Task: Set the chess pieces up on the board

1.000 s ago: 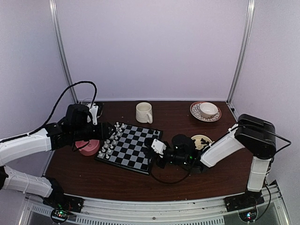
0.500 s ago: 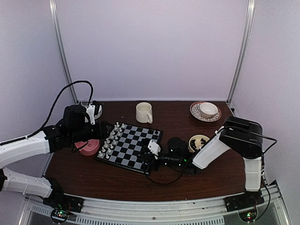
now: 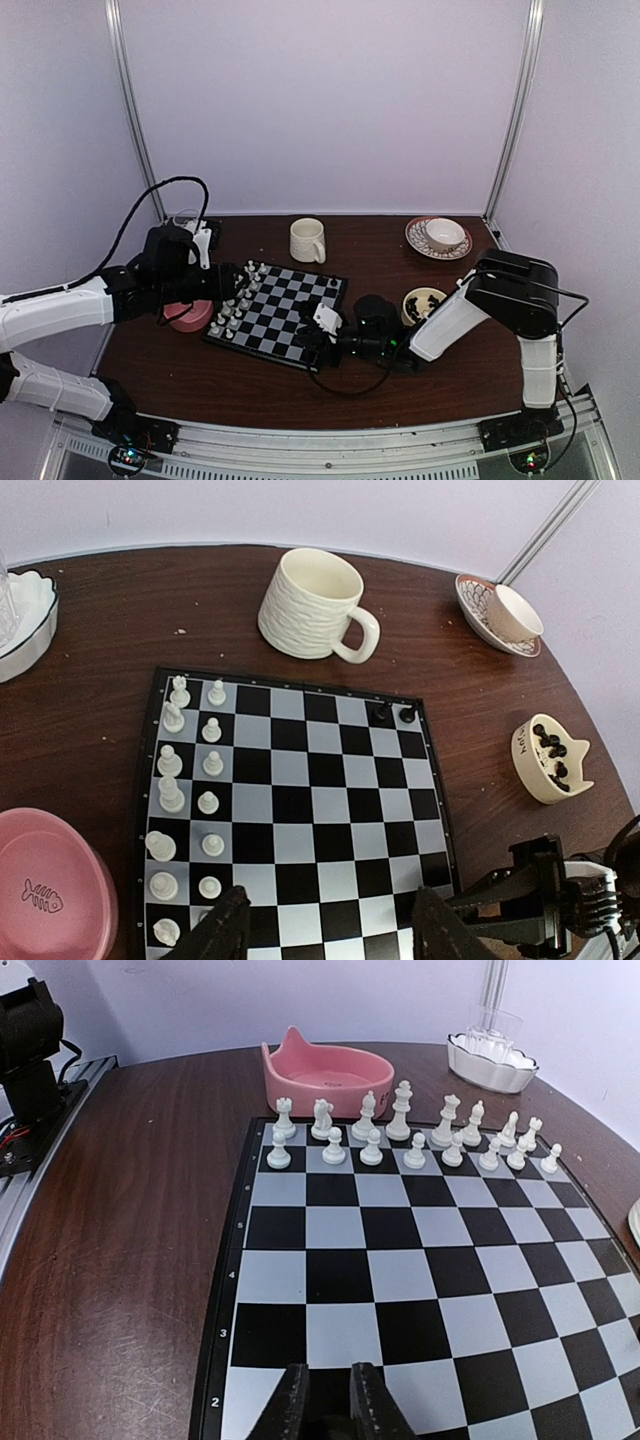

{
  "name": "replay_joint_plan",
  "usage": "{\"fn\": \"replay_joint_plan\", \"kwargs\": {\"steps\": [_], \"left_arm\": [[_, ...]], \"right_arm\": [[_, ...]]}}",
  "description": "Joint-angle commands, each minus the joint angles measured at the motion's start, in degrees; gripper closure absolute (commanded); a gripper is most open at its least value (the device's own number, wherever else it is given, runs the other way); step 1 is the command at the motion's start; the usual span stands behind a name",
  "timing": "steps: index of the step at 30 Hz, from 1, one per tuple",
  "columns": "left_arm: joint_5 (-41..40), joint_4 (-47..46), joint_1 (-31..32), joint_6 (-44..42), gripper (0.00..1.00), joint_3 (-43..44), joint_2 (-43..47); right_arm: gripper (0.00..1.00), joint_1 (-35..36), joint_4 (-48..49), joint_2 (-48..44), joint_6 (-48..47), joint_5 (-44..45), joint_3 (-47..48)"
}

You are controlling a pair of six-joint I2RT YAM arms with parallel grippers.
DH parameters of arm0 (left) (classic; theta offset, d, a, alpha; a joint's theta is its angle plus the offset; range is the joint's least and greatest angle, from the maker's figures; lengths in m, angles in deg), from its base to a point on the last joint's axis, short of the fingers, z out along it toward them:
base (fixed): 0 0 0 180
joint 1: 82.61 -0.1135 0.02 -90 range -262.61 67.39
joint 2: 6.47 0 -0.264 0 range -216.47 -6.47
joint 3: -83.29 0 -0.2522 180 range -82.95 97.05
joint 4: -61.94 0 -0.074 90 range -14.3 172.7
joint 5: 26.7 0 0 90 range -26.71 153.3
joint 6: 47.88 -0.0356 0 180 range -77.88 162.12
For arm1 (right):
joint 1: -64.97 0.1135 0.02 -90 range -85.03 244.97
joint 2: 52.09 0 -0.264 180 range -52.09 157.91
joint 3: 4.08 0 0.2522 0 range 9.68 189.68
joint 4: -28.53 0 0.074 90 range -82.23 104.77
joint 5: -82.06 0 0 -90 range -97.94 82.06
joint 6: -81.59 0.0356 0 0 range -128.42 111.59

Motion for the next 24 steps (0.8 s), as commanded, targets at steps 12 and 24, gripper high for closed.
{"fn": "replay_joint_plan", "kwargs": {"steps": [12,24], "left_arm": [[2.8,-1.8,0.1,-1.4,0.44,2.9,-1.7],[3.2,-1.5,0.1,-1.9,0.44,3.3,-2.0]], "right_arm": [[0.7,-0.2,-6.0,-3.3,-3.0,0.4,0.3],[0.65,-0.2,-12.1,-7.1,-4.4,0.1,-0.3]]}}
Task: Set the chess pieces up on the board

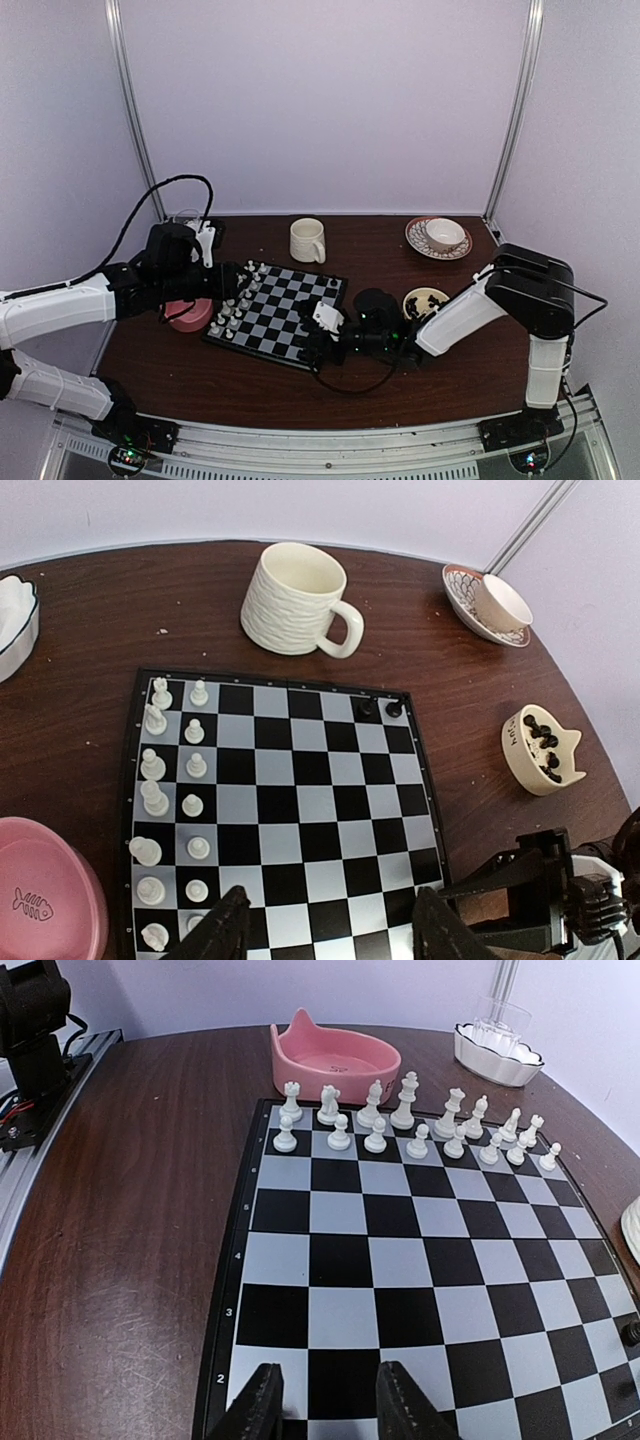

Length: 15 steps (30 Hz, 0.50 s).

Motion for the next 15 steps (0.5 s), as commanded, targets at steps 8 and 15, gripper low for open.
{"fn": "replay_joint_plan", "kwargs": {"steps": [8,15], "left_arm": [[1.0,-1.0,0.1,-1.7,0.44,2.8,-0.8],[4.2,-0.8,0.2,-2.9,0.43,3.4,-1.3]], "right_arm": [[0.59,1.2,-9.9,-5.1,-2.5,0.4,0.1],[0.56,1.4,-11.7,-8.2,-3.2,0.8,-0.7]]}}
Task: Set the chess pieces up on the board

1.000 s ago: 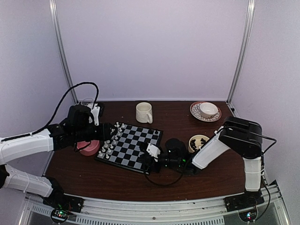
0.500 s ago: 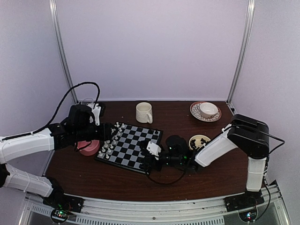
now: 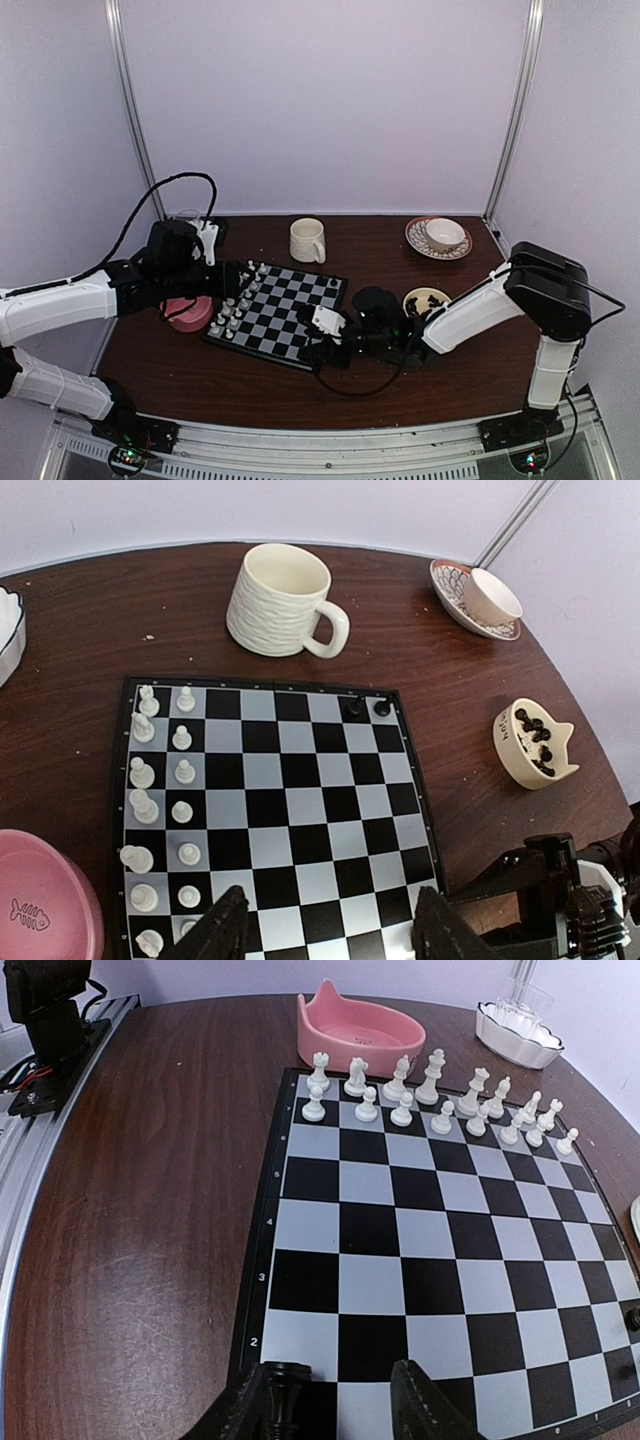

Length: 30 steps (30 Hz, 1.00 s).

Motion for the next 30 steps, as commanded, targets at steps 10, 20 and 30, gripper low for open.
{"fn": "replay_joint_plan", "kwargs": {"steps": [10,20,30], "left_arm": [[5.1,-2.6,2.7,-10.0,0.42,0.3,-0.1],[5.9,-3.5,4.8,-14.9,0.41,-3.4,1.4],[2.7,-3.0,4.9,-14.9,0.4,-5.3,4.7]], "right_arm": [[0.57,0.3,-7.8,-8.5,-3.9,-0.4,-3.3],[0.6,0.4,-11.5,-5.2,-2.1,0.1,-1.7],[0.67,0.7,-14.5,-2.2,-2.7,0.2,1.0]]}}
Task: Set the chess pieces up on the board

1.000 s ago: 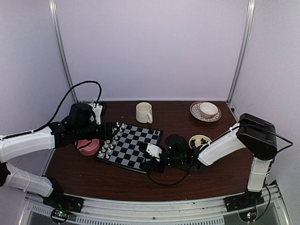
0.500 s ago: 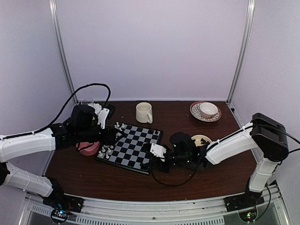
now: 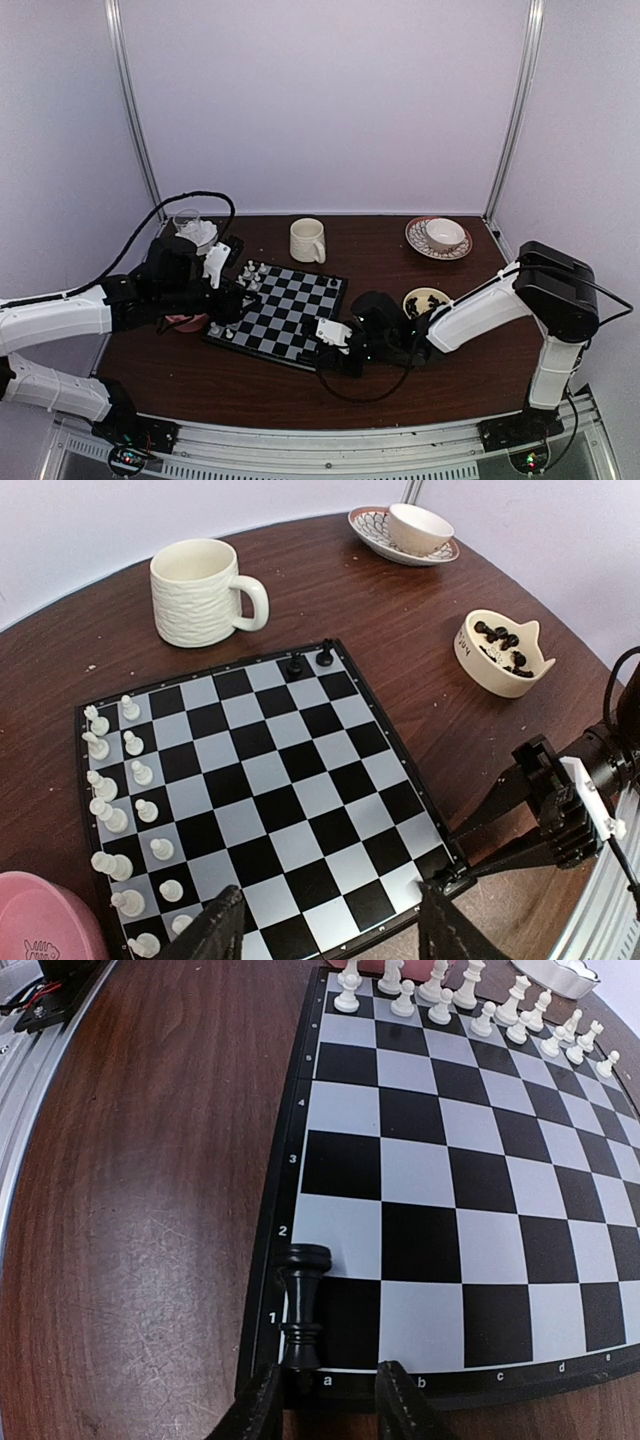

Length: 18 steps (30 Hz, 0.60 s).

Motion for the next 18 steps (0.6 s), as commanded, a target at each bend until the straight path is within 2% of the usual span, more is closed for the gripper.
{"fn": "replay_joint_plan", "kwargs": {"steps": [1,12,18], "left_arm": [[-1.0,-2.1,0.4,-0.9,0.4,-0.3,1.0],[-0.5,-1.9,0.9,-0.6,0.4,0.3,0.5],[0.1,-1.9,1.1,-0.8,0.4,0.4,0.5]], "right_arm": [[0.69,0.4,-1.4,0.5,0.0,0.3,1.8],[0.8,0.6,-2.8,1.9,-0.6,-0.6,3.4],[0.81,0.7,-3.1,2.3,-0.7,-0.7,4.1]]}}
